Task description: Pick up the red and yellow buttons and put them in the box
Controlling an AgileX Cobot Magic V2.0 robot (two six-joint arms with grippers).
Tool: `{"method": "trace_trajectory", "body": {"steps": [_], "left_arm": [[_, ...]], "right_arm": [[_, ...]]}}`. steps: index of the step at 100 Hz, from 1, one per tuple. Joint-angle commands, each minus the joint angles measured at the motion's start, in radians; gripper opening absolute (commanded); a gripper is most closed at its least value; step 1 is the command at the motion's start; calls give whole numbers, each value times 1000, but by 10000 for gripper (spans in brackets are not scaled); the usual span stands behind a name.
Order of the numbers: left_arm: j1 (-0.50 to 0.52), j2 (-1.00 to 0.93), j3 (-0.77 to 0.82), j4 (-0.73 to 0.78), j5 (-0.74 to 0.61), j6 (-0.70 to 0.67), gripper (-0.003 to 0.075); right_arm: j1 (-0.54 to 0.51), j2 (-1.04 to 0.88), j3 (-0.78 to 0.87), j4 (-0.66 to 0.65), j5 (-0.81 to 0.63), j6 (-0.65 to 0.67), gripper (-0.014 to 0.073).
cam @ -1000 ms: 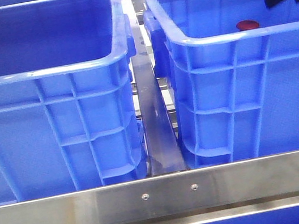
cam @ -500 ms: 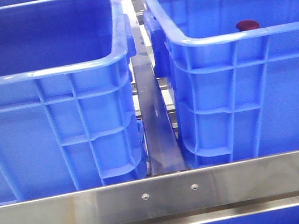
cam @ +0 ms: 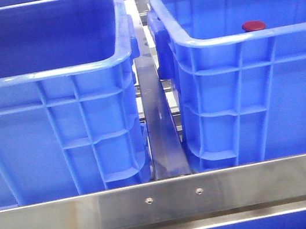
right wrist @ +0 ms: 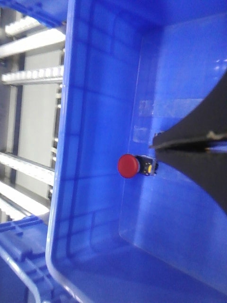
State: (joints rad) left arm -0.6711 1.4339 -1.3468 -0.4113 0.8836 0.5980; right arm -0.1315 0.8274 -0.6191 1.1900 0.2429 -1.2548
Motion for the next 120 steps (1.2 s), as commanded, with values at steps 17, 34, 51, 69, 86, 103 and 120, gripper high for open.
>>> {"method": "trace_trajectory", "body": {"steps": [17, 34, 51, 69, 86, 103, 120], "left_arm": [[-4, -63, -6, -34, -120, -23, -20], [0, -136, 69, -32, -217, -59, -20], [0, -245, 190, -32, -344, -59, -20], [0, -389, 357, -34, -500, -59, -20], [0, -526, 507, -34, -598, -59, -20], [0, -639, 630, -45, -640, -59, -20], [0, -740, 758, -73, -713, -59, -20]], "right_arm": [[-8, -327, 149, 13, -34, -5, -68], [-8, -527, 234, 13, -31, -5, -68], [-8, -675, 292, 13, -24, -5, -68], [-8, -723, 302, 13, -14, -5, -68], [-8, -723, 302, 13, -13, -5, -68], [-8, -723, 302, 13, -13, -5, -68], [-8, -723, 302, 13, -13, -5, -68]]}}
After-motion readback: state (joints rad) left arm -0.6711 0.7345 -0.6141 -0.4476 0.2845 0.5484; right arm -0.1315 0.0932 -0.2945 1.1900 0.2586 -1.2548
